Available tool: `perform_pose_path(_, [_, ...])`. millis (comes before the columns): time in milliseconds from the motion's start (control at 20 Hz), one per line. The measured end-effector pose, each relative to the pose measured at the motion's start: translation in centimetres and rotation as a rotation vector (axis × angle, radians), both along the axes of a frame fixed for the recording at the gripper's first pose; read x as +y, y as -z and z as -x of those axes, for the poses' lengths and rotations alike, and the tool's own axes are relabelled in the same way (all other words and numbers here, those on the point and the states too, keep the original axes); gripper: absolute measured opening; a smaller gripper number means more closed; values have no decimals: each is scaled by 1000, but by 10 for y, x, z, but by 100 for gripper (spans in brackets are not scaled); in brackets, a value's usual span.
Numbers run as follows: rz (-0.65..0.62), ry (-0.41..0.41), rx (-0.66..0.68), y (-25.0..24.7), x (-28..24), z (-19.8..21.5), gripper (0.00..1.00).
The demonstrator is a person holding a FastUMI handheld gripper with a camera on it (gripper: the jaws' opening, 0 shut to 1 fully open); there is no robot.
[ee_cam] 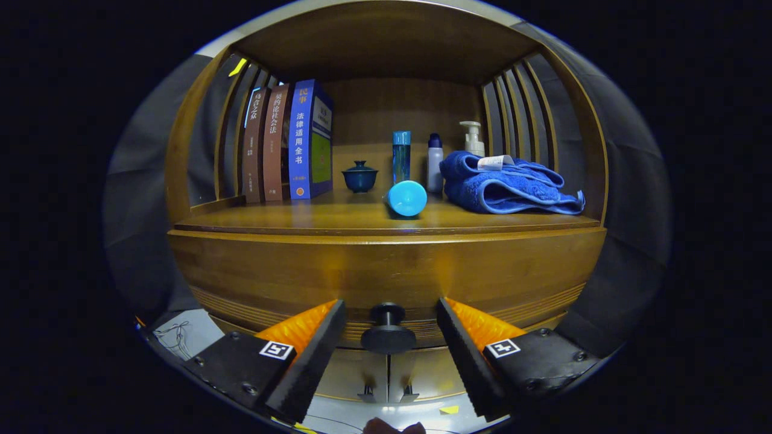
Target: Pull open the drawer, take out the items inside it, and place them on the countertop above the cabinet.
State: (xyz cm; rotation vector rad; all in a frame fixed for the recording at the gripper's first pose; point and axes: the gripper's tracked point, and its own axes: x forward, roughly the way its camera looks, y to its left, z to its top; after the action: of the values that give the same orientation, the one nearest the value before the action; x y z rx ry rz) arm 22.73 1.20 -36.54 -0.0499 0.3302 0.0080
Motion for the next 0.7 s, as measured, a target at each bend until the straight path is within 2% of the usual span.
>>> perform_pose_path(300, [-1, -3, -12, -16, -1, 1, 100])
perform_pose_path(700, [-2, -37, -151, -130, 5, 34, 100])
